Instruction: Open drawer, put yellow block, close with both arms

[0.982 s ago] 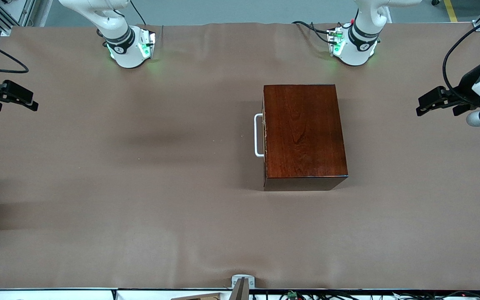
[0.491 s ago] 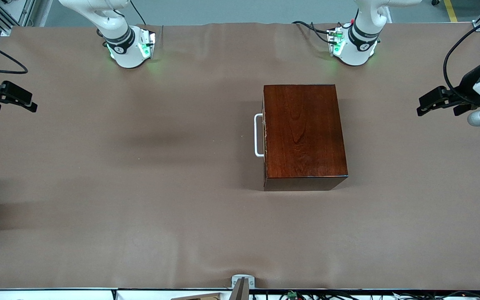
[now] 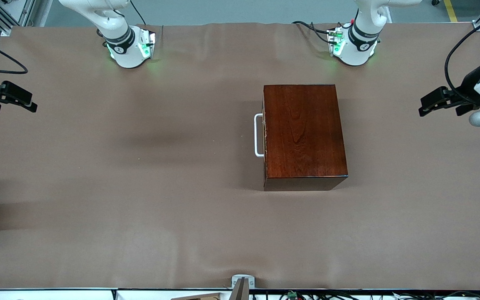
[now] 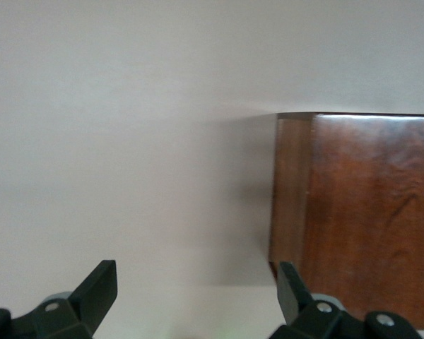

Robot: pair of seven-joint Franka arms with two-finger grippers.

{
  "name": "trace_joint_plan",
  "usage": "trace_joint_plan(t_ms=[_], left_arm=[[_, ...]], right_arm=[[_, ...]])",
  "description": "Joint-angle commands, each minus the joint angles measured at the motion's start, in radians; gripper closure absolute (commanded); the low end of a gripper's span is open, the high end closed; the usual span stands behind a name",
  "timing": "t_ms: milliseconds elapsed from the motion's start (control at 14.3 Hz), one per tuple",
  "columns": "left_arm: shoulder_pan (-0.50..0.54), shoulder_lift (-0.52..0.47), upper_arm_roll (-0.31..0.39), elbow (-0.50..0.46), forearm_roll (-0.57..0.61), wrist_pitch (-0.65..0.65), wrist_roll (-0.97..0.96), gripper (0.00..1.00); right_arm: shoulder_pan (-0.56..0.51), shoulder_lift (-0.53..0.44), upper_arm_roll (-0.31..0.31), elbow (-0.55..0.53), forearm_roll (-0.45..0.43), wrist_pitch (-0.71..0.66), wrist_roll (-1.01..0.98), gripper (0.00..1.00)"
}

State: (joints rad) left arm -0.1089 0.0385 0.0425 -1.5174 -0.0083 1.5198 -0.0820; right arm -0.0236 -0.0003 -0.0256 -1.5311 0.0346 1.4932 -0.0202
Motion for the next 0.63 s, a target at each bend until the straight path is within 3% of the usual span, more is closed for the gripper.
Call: trace_joint_plan(t_ms=[0,140,561], left_arm=[[0.002,-0.025,-0.009,-0.02,0.042,0.013,0.04,0.0],[0.003,-0.023,-0.007,-0.02,0.044,0.013,0.116,0.0],[0.003,-0.017,-0.007,-0.015,0.04,0.013,0.108,0.0]], right_arm=[[0.002,-0.014,0.0,-0.006,-0.007,0.002,0.017,0.0],[0.002,-0.014,0.0,-0.006,-0.007,0.002,0.017,0.0],[0.002,-0.014,0.0,-0.006,-0.007,0.002,0.016,0.0]])
